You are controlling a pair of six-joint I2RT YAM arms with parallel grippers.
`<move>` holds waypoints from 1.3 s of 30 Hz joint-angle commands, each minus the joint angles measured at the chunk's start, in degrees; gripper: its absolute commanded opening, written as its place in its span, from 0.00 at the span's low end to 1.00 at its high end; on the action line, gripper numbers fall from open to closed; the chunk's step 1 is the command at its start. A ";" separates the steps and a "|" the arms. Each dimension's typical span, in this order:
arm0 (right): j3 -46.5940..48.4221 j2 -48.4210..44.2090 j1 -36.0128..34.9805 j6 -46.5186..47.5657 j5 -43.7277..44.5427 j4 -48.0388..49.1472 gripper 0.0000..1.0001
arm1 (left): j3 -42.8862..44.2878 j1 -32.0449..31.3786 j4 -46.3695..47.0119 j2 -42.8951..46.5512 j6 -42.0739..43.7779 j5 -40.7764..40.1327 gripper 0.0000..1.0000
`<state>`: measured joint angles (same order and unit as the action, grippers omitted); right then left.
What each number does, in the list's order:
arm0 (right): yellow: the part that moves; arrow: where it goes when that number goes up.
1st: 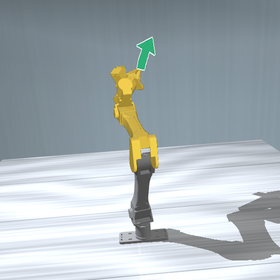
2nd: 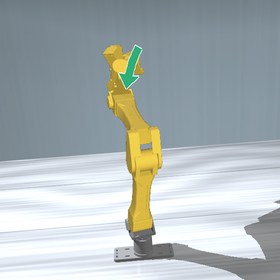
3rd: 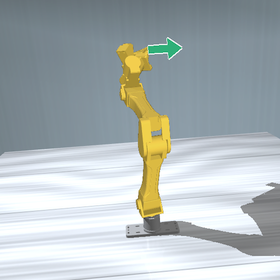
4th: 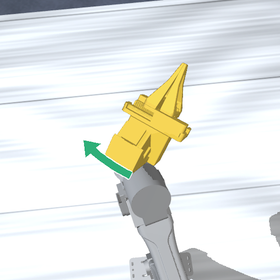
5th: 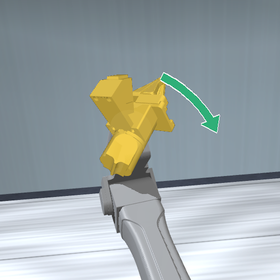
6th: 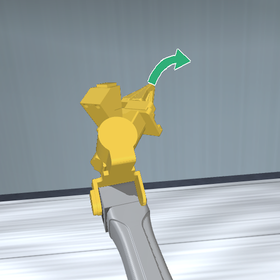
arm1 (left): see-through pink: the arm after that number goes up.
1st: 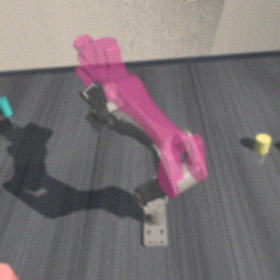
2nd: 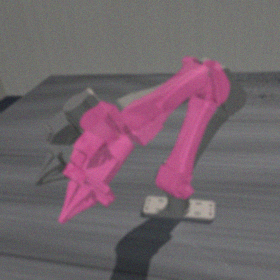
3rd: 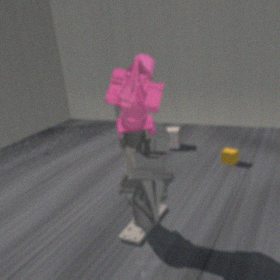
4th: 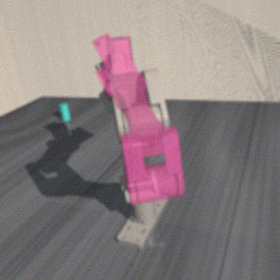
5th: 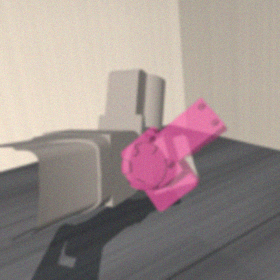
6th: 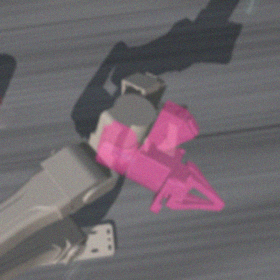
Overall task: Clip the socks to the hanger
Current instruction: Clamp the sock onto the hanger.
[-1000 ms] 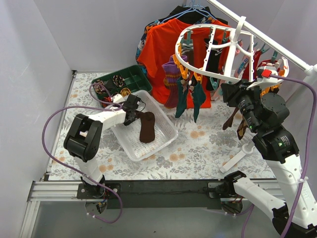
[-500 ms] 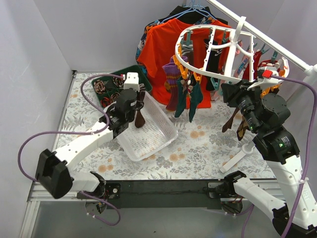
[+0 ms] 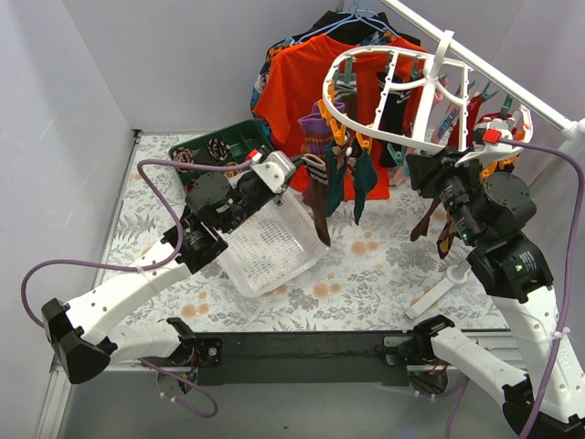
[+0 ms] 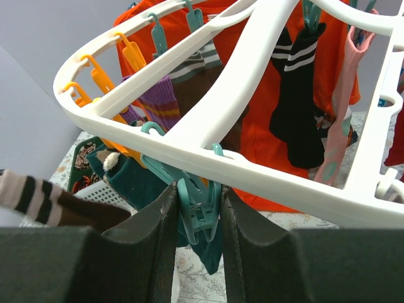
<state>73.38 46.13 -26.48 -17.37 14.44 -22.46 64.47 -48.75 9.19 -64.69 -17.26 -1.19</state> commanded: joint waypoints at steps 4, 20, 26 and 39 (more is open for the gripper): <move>2.03 -0.60 -0.06 1.19 -2.22 2.42 0.01 | 6.11 -4.94 -1.72 -1.31 3.11 16.13 0.00; 0.62 -1.83 -0.06 1.11 -6.61 3.30 0.01 | 15.68 -11.72 1.70 -19.15 6.88 8.76 0.00; 0.01 -1.92 -0.06 1.37 -7.84 3.65 0.01 | 19.46 -11.89 2.58 -23.29 7.68 7.26 0.00; -0.61 -2.01 -0.06 2.60 -8.02 3.65 0.01 | 23.42 -12.33 3.03 -26.98 6.97 4.80 0.00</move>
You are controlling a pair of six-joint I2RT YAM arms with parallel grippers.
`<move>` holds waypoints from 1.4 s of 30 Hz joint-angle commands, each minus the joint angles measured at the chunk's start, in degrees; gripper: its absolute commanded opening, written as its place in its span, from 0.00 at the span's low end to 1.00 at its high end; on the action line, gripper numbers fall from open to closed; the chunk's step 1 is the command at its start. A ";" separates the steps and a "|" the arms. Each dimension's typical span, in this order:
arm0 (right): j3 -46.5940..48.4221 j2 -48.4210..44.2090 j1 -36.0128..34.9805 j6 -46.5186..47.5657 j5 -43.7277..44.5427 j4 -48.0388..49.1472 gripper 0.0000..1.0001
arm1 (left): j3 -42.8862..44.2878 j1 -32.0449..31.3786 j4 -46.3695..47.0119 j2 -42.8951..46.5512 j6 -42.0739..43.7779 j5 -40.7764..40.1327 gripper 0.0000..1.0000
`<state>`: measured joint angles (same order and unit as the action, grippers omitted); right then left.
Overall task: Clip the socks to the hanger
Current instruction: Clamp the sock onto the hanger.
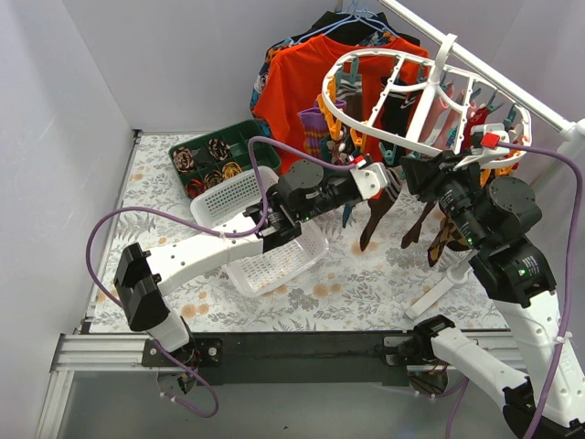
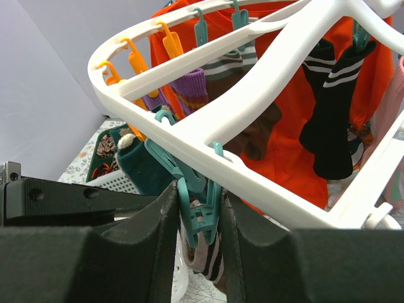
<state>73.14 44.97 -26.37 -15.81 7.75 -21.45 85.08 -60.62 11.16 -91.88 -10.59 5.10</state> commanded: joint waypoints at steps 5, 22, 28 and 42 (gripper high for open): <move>-1.07 -0.94 -0.09 1.14 -1.16 2.73 0.01 | 3.25 -0.46 1.15 0.12 0.22 -1.59 0.00; -2.22 -1.20 -0.08 1.84 -0.37 2.64 0.01 | 5.62 -1.08 1.32 -0.76 -0.66 -2.12 0.00; -2.66 -1.73 -0.17 1.93 -0.37 2.47 0.05 | 5.98 -1.25 1.67 -0.85 -1.45 -2.03 0.00; -2.66 -7.00 -0.17 2.98 0.60 2.20 0.68 | 3.26 -1.34 3.25 0.55 -5.05 -3.34 0.24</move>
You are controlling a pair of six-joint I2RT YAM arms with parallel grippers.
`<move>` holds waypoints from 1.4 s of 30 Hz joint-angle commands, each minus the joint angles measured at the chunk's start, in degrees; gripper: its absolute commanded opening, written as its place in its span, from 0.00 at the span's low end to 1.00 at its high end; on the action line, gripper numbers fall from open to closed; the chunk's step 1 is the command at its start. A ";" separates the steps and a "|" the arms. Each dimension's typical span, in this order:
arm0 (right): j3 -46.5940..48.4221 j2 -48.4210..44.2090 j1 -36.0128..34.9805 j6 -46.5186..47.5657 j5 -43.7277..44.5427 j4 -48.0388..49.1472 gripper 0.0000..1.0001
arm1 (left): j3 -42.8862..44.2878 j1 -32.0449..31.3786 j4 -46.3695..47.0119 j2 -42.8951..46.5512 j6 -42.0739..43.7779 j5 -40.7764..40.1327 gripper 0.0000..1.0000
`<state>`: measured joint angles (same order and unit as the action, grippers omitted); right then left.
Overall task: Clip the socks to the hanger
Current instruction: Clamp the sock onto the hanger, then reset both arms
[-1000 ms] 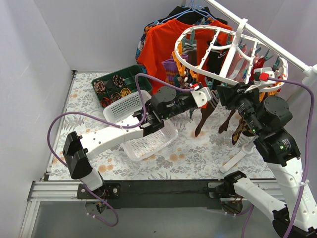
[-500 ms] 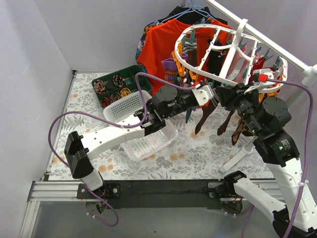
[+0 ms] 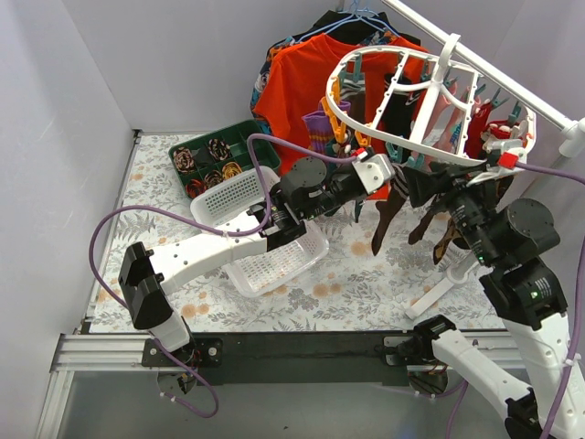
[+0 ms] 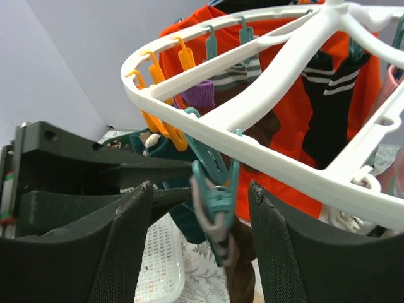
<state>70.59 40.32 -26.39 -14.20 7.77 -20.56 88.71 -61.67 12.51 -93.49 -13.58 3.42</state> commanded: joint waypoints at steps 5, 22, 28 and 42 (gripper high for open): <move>-1.33 -6.56 -0.15 4.35 -0.74 1.31 0.73 | -4.59 -0.29 2.96 6.99 -4.69 -1.84 0.54; -19.51 -36.17 -0.15 16.39 13.13 0.61 0.98 | -38.24 -0.29 -20.93 51.96 -33.25 -38.91 0.75; -26.28 -46.10 -0.15 14.64 22.45 -0.27 0.98 | -46.42 -0.29 -30.70 67.37 -42.05 -49.46 0.76; -27.70 -51.30 -0.15 15.43 28.09 -3.70 0.98 | -51.88 -0.29 -36.77 81.01 -46.62 -57.65 0.77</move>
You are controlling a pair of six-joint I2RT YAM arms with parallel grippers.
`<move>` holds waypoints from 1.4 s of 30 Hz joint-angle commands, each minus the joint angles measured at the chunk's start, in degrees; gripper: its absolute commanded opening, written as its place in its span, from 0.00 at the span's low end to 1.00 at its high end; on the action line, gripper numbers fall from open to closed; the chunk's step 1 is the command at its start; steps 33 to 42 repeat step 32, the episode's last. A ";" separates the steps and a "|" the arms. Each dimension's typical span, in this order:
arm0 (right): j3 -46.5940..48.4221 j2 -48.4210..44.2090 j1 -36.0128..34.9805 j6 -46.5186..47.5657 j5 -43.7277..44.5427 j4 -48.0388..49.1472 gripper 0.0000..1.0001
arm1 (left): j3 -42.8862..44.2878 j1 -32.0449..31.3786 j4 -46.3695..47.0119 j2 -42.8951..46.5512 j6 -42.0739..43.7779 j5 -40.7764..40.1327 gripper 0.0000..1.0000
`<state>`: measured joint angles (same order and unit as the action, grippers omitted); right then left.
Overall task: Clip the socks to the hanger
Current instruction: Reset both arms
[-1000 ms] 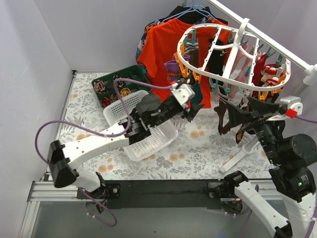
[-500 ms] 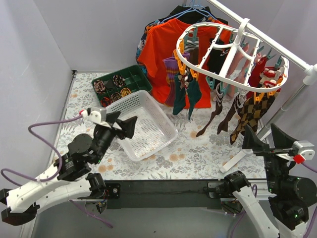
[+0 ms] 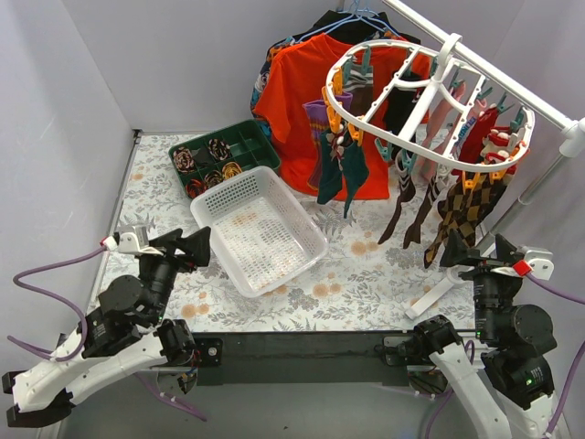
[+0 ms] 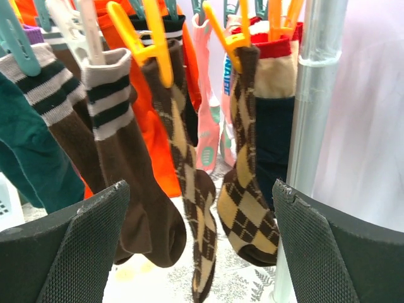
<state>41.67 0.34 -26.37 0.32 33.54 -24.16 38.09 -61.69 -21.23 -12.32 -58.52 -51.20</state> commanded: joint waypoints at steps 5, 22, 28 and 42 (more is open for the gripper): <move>1.22 -11.33 -0.26 0.91 2.41 -0.71 0.98 | -1.70 -0.27 -3.20 -0.78 -2.12 -3.20 0.77; 2.19 -11.41 -0.26 0.83 3.11 -3.17 0.98 | -1.61 -0.27 -4.08 -1.31 -1.60 -6.10 0.77; 1.66 -11.41 -0.26 1.26 2.76 -3.35 0.98 | -1.61 -0.36 -4.17 -1.66 -0.98 -5.31 0.77; 1.13 -11.41 -0.26 1.53 2.50 -3.43 0.98 | -1.44 -0.27 -4.25 -1.31 -1.07 -5.67 0.77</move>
